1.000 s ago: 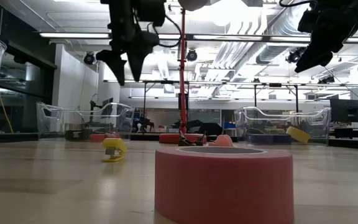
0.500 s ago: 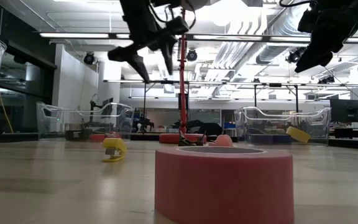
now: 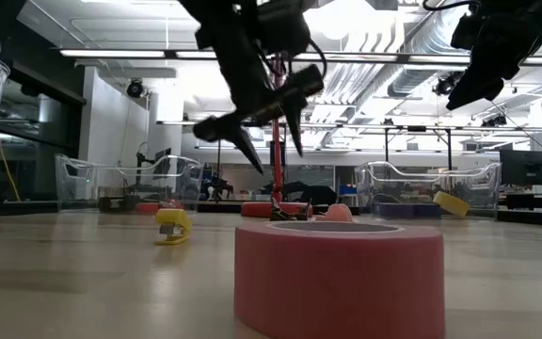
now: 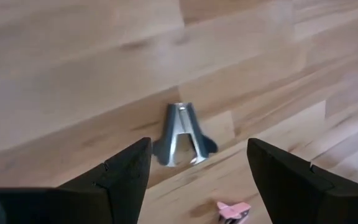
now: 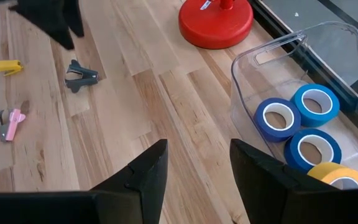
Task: Pick and place Stapler, Stapler remover, tape
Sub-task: Put the black stapler remover into the bottom transparent bin
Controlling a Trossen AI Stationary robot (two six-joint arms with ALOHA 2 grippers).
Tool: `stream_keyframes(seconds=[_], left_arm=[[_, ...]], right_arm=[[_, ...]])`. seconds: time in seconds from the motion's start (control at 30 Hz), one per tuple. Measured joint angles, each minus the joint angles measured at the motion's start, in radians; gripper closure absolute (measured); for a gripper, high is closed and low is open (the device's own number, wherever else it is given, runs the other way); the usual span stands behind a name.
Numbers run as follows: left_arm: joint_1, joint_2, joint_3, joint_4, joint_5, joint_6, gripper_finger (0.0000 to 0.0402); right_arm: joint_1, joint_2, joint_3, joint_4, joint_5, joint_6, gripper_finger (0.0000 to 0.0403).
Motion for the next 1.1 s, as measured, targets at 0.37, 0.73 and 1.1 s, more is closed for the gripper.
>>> stream_keyframes(seconds=[0.37,0.73,1.1], left_arm=[[0.000,0.067,0.000,0.050,0.058,-0.031,0.0140],[0.001,0.063,0.000,0.053,-0.010,0.032,0.0140],[-0.013,-0.169,0.000,-0.214,-0.287,0.092,0.0141]], right_arm=[[0.000,0.000,0.000,0.000,0.000,0.000,0.0237],[0.000,0.000,0.000,0.000,-0.028,-0.003,0.0237],[0.058,0.024,0.003,0.036,-0.127,-0.038,0.0237]])
